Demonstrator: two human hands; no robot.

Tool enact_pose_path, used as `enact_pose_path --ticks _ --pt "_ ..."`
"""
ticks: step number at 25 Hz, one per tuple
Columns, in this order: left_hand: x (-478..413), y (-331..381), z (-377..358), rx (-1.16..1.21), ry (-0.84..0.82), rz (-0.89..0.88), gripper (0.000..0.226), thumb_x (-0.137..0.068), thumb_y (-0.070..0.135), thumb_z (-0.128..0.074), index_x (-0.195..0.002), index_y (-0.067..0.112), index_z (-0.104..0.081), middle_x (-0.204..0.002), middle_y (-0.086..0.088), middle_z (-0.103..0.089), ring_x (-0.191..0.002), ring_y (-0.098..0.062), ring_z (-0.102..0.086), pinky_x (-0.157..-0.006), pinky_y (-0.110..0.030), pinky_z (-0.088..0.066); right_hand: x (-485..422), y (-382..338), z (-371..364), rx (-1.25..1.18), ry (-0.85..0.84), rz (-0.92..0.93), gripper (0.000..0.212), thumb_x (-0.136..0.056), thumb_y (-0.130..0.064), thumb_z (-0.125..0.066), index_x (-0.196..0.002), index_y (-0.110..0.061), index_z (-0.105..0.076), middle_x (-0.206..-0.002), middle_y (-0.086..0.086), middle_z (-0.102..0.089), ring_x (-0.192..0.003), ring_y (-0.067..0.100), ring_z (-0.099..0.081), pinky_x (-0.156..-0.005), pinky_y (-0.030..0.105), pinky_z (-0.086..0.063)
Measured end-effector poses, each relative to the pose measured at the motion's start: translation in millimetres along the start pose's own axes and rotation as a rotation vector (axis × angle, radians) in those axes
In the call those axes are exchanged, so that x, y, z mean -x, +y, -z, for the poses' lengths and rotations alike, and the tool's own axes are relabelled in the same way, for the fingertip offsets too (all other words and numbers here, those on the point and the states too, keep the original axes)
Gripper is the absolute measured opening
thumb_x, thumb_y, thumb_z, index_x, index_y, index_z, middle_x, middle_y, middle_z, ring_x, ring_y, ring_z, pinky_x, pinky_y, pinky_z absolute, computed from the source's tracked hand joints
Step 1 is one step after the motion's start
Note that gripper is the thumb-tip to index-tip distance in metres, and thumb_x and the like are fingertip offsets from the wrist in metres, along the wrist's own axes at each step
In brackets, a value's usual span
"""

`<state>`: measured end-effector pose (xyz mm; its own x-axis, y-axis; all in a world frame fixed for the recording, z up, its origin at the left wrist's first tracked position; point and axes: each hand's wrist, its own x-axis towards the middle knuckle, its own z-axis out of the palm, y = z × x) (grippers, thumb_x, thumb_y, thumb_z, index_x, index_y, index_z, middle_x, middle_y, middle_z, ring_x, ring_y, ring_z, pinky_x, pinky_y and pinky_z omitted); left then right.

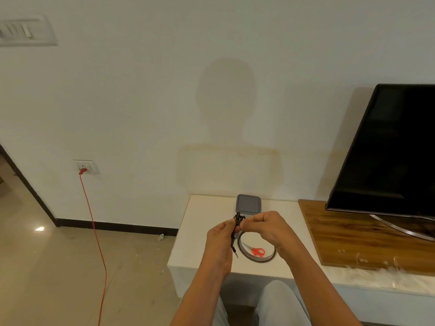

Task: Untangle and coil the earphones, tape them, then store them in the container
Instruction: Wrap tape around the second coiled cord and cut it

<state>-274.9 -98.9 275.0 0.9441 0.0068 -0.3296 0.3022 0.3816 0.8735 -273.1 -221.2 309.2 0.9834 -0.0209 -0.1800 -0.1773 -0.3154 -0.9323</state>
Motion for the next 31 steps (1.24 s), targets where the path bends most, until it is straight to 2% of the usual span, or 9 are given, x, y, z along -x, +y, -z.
enact_pose_path --ticks 8,11,14,16,19,23,26,29,31 --pt "-4.1 7.3 6.8 -0.029 -0.014 0.072 0.016 -0.095 0.008 -0.054 -0.099 0.0 -0.067 -0.082 -0.011 -0.068 -0.074 -0.018 -0.061 -0.075 -0.027 -0.052 3.7 1.1 -6.9 -0.161 0.048 -0.002 0.014 -0.077 -0.006 -0.074 -0.068 -0.017 -0.072 -0.065 -0.013 -0.067 -0.065 0.002 -0.058 -0.062 0.017 -0.038" --pt "-6.1 1.7 11.1 -0.112 -0.017 0.094 0.019 -0.095 0.015 -0.056 -0.096 0.002 -0.07 -0.081 -0.011 -0.07 -0.075 -0.019 -0.062 -0.081 -0.029 -0.051 1.1 4.9 -10.1 -0.128 0.053 0.017 0.015 -0.078 -0.006 -0.073 -0.068 -0.017 -0.072 -0.068 -0.012 -0.067 -0.064 0.001 -0.061 -0.061 0.012 -0.038" --pt "-6.8 -1.5 13.5 -0.242 0.011 0.021 0.019 -0.093 0.022 -0.059 -0.09 0.009 -0.073 -0.085 -0.011 -0.074 -0.082 -0.022 -0.066 -0.084 -0.03 -0.053 -3.4 10.9 -11.2 -0.076 0.072 0.036 0.016 -0.08 -0.01 -0.073 -0.069 -0.021 -0.071 -0.069 -0.014 -0.068 -0.064 -0.001 -0.063 -0.059 0.009 -0.04" --pt "-6.8 -1.5 13.2 -0.325 0.065 -0.044 0.019 -0.091 0.024 -0.061 -0.094 0.009 -0.074 -0.088 -0.009 -0.075 -0.086 -0.021 -0.068 -0.08 -0.026 -0.052 -7.8 15.4 -12.2 -0.027 0.094 0.053 0.02 -0.079 -0.013 -0.074 -0.066 -0.027 -0.07 -0.066 -0.017 -0.067 -0.063 -0.001 -0.064 -0.058 0.009 -0.041" --pt "-4.9 0.8 11.2 -0.443 0.126 -0.104 0.022 -0.092 0.024 -0.061 -0.1 0.008 -0.073 -0.09 -0.004 -0.072 -0.078 -0.007 -0.062 -0.065 -0.012 -0.04 -13.4 21.0 -14.5 0.088 0.131 0.083 0.025 -0.077 -0.017 -0.076 -0.062 -0.035 -0.067 -0.062 -0.024 -0.064 -0.063 0.0 -0.063 -0.06 0.01 -0.042" --pt "-4.5 -1.7 12.0 -0.481 0.129 -0.093 0.027 -0.094 0.027 -0.057 -0.104 0.007 -0.072 -0.092 -0.005 -0.07 -0.073 -0.004 -0.057 -0.075 -0.017 -0.04 -19.5 27.0 -13.3 0.174 0.103 0.097 0.022 -0.076 -0.021 -0.077 -0.064 -0.036 -0.067 -0.063 -0.024 -0.063 -0.064 0.0 -0.063 -0.062 0.01 -0.043" --pt "-4.6 -5.5 15.7 -0.474 0.113 -0.071 0.031 -0.09 0.03 -0.062 -0.11 0.007 -0.071 -0.105 -0.008 -0.072 -0.084 -0.011 -0.058 -0.086 -0.025 -0.038 -23.4 33.3 -13.0 0.191 0.072 0.073 0.016 -0.074 -0.023 -0.079 -0.069 -0.033 -0.068 -0.063 -0.022 -0.064 -0.064 0.002 -0.064 -0.062 0.012 -0.045" --pt "-5.3 -7.1 19.6 -0.47 0.065 0.0 0.036 -0.087 0.031 -0.067 -0.113 0.008 -0.069 -0.108 -0.007 -0.07 -0.095 -0.017 -0.058 -0.094 -0.032 -0.041 -27.6 37.4 -9.4 0.182 0.085 0.001 0.034 -0.065 -0.02 -0.085 -0.087 -0.023 -0.059 -0.066 -0.013 -0.065 -0.064 0.008 -0.063 -0.059 0.016 -0.045" --pt "-8.4 -9.9 21.2 -0.461 0.034 0.038 0.036 -0.085 0.031 -0.068 -0.113 0.008 -0.069 -0.108 -0.007 -0.07 -0.1 -0.02 -0.059 -0.096 -0.032 -0.042 -31.7 40.6 -6.3 0.211 0.06 -0.012 0.037 -0.065 -0.018 -0.085 -0.086 -0.017 -0.055 -0.066 -0.008 -0.065 -0.062 0.009 -0.063 -0.058 0.018 -0.046"
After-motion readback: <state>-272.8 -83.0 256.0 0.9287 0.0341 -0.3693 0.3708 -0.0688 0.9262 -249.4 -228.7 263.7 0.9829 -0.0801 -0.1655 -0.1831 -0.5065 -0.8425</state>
